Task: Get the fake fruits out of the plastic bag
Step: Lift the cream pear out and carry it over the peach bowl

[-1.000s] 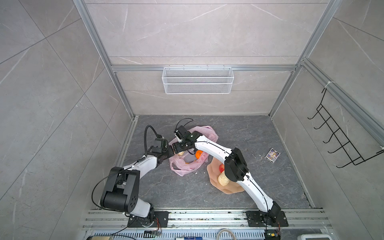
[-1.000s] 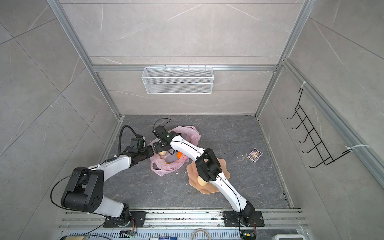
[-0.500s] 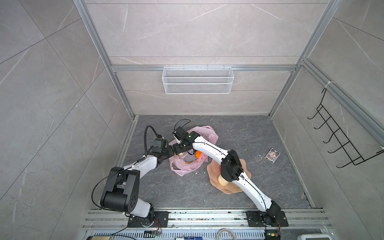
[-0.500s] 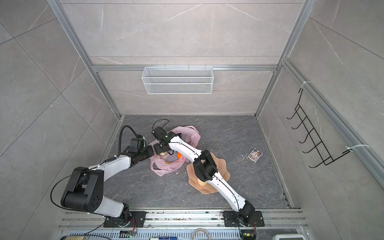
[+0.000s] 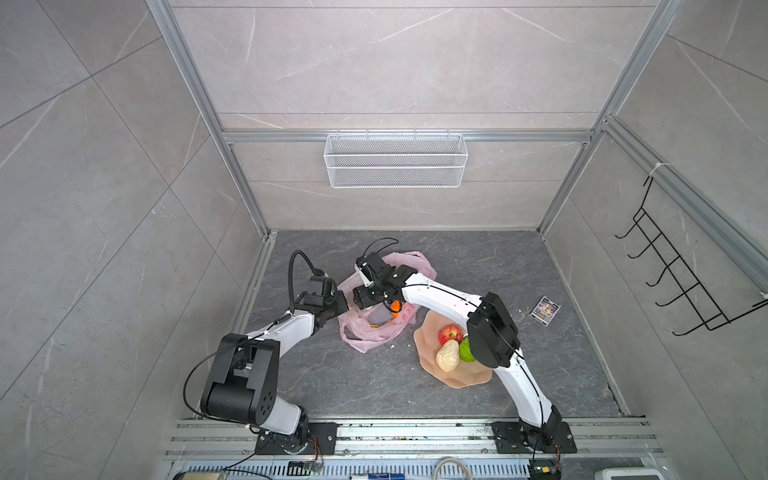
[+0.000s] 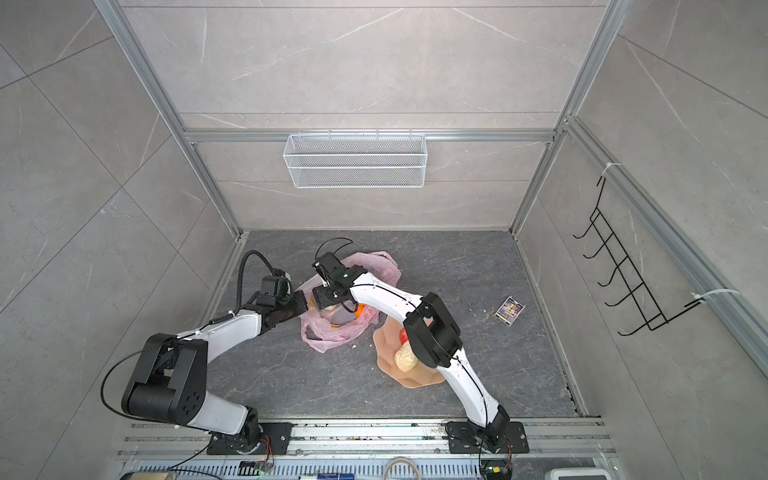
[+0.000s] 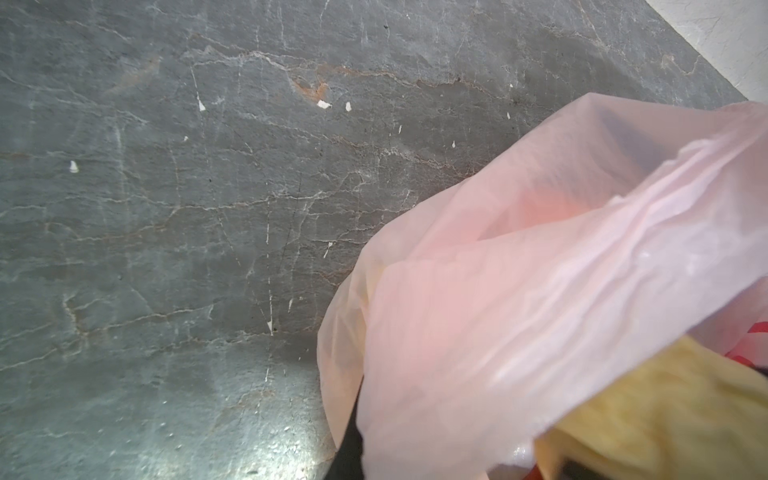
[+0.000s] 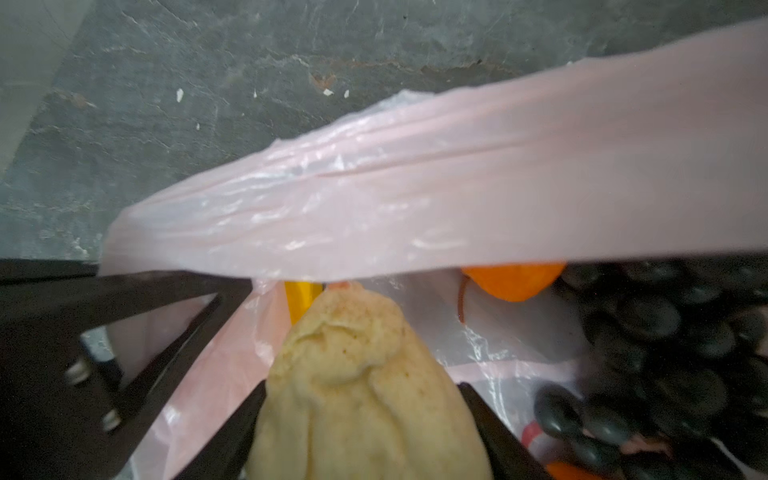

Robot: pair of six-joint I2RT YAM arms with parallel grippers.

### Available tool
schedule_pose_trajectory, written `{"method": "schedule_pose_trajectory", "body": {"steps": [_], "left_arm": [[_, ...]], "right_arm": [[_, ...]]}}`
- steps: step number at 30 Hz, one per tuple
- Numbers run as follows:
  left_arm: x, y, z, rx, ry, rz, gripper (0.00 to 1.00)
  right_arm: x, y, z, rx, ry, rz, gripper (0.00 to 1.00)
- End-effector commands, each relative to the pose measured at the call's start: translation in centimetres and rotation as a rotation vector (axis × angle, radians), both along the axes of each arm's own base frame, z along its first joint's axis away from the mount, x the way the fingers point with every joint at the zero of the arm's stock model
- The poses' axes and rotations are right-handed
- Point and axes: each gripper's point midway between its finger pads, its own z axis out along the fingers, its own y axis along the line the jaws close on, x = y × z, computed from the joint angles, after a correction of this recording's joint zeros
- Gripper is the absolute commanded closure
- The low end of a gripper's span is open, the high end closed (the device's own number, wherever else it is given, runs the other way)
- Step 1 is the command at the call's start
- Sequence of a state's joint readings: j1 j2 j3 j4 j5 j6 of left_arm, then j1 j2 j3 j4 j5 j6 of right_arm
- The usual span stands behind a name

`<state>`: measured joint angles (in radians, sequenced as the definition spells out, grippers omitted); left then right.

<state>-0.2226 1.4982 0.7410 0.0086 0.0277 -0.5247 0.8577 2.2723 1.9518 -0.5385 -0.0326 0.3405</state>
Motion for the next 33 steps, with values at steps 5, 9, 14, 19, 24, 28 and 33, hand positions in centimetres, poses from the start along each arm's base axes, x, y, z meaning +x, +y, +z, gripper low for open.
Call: {"method": "schedule_pose_trajectory", "body": {"steps": [5,9,14,19,24,28,33], "left_arm": [[0.8,-0.1,1.4,-0.013,-0.049,0.011,1.0],[0.8,-0.1,1.4,-0.012,-0.049,0.01,1.0],[0.7,-0.1,1.3,-0.012,-0.048,0.01,1.0],[0.8,-0.1,1.2,-0.014,-0.044,0.01,1.0],[0.8,-0.1,1.1,-0.013,-0.042,0.01,1.0],[0.8,0.0,1.0,-0.008,-0.041,0.011,1.0],[0.8,0.0,0.9,-0.008,-0.037,0.012,1.0]], "right_arm": [[-0.8,-0.4,5.1,0.196,-0.149,-0.01,0.35],[-1.9,-1.9,6.6,0.255,-0.209,-0.018,0.36],[-4.5,-4.6,7.6,0.33,-0.257,-0.045,0.37],[-7.9,-8.0,8.3,0.358,-0.326,-0.071,0.37],[-10.8,-10.9,8.9,0.34,-0.391,-0.115,0.38],[-12.8,-13.3,9.4,0.31,-0.441,-0.174,0.38],[-14.7,-17.6,9.3,0.27,-0.463,-0.284,0.38]]}}
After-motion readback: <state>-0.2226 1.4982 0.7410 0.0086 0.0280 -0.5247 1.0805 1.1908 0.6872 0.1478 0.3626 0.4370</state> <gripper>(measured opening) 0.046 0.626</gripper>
